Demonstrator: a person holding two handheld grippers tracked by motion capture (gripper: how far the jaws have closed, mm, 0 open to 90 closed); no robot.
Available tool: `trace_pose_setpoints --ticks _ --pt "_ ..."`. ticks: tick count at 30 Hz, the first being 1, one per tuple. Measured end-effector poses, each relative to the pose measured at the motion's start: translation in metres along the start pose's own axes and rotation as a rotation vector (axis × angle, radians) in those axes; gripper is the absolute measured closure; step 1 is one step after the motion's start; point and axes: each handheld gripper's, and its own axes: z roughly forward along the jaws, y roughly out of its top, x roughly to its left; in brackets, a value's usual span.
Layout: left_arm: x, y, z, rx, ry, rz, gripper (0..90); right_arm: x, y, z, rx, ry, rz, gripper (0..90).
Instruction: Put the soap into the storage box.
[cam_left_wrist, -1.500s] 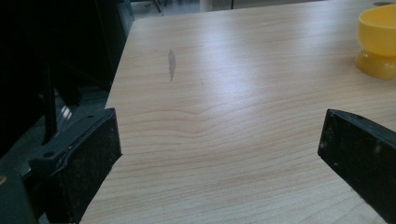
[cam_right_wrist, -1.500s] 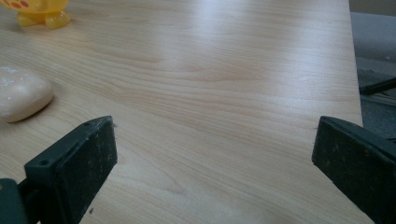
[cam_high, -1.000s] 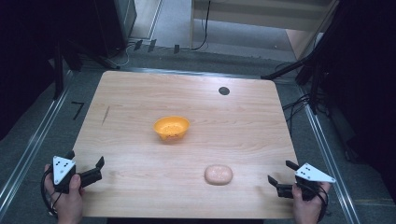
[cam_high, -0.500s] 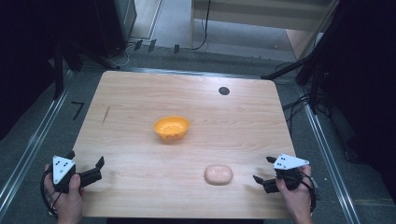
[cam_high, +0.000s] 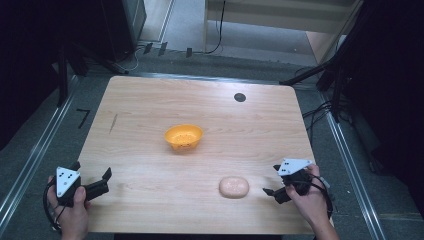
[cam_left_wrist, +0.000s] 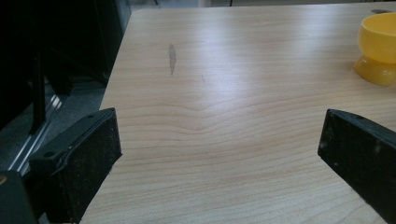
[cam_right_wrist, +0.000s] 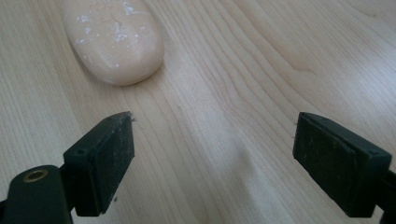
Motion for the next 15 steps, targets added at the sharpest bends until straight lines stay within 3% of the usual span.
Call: trace_pose_setpoints --ticks 5,11,15 --pt "0.0 0.0 0.0 -0.001 -0.001 0.002 0.0 0.001 0.01 0.006 0.051 0.005 -0.042 13.2" --pt "0.0 0.0 0.0 0.0 -0.003 0.004 0.0 0.001 0.019 0.011 0.072 0.029 -0.078 13.2" --pt "0.0 0.0 0.0 0.002 -0.005 0.006 0.0 0.004 0.031 0.017 0.107 0.048 -0.128 13.2"
